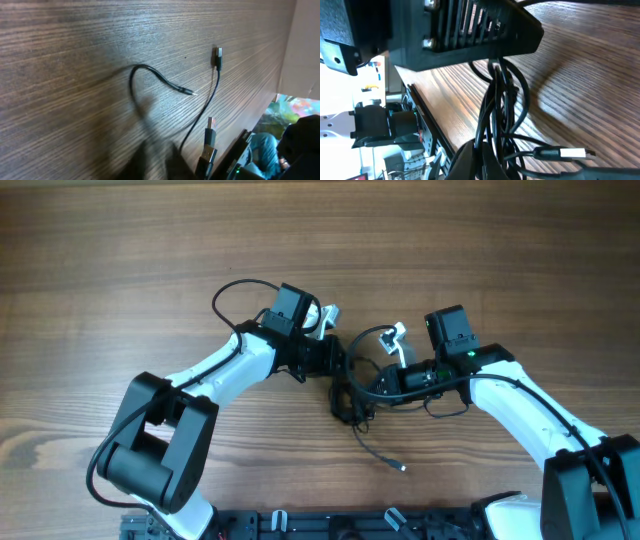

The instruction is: Untangle cables

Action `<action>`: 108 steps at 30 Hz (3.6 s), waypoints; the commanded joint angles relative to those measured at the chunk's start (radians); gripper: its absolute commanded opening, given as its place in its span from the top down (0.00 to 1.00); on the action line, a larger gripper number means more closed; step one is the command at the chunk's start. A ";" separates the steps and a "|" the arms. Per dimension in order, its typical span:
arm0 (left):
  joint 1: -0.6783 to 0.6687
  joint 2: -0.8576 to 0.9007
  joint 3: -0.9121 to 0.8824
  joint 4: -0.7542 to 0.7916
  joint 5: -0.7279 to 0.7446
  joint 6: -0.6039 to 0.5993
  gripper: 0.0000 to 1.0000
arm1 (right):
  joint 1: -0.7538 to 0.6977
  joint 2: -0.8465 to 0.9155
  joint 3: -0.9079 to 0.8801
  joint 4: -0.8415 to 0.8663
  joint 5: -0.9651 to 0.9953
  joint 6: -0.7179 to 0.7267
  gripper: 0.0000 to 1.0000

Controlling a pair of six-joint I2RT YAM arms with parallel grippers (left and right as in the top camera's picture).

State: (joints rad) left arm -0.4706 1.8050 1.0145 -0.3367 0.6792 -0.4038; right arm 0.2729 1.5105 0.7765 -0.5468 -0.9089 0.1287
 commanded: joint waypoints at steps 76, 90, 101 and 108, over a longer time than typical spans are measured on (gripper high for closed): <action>-0.065 -0.023 -0.001 -0.146 -0.246 -0.110 0.96 | 0.192 0.105 0.000 0.097 0.578 0.187 0.64; 0.085 -0.184 -0.001 -0.141 -0.089 -0.219 0.96 | 0.192 0.119 0.000 0.013 0.737 0.302 0.82; 0.080 -0.184 -0.001 -0.225 -0.093 -0.004 0.96 | 0.192 0.077 0.162 0.030 0.505 0.151 0.37; 0.142 -0.302 0.000 -0.177 0.177 0.143 0.96 | 0.192 0.064 0.204 0.030 0.465 0.078 0.40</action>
State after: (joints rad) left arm -0.3584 1.5745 1.0107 -0.5419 0.6827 -0.3164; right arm 0.4641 1.5929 0.9707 -0.5163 -0.4191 0.2543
